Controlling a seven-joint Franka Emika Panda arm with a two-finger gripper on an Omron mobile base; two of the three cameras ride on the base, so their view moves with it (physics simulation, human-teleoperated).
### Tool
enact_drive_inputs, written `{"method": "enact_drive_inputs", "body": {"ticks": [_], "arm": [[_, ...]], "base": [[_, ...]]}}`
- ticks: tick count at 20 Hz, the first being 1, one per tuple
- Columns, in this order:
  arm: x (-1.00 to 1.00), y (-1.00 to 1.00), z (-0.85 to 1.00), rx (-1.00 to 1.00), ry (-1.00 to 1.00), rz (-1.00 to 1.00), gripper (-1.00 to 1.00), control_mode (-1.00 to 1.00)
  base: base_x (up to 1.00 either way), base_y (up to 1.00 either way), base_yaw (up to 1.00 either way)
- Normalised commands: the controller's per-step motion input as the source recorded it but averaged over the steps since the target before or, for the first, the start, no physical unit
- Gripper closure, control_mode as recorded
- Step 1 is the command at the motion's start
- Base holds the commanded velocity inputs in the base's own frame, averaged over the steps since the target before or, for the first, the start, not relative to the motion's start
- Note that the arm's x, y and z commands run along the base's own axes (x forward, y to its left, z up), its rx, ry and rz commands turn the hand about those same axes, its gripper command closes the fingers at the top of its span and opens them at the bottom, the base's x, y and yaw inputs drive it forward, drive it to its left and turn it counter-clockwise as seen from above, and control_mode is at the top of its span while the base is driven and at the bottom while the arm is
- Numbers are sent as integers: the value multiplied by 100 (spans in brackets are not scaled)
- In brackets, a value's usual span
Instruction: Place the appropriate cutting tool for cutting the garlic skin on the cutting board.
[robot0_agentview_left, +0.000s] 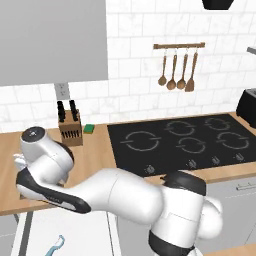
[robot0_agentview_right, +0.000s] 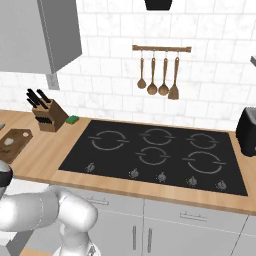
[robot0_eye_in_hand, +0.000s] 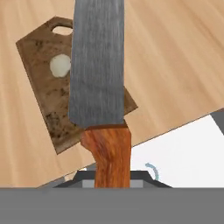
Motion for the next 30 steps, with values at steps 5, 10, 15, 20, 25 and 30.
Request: {"method": "enact_drive_inputs", "body": {"ticks": [5,10,15,20,25,30], "arm": [[77,42,-60,0,21,-6,100,-100],[69,29,-69,0,14,-5,100,-100],[42,11,-66,-1,5,-4,100,-100],[-18,5,-57,0,-5,-4,-100,-100],[-74,-45,4,13,-18,-4,-100,-100],[-52,-77,54,11,-25,0,-100,-100]], "base": [[0,0,0],[0,0,0],[0,0,0],[0,0,0],[0,0,0],[0,0,0]]}}
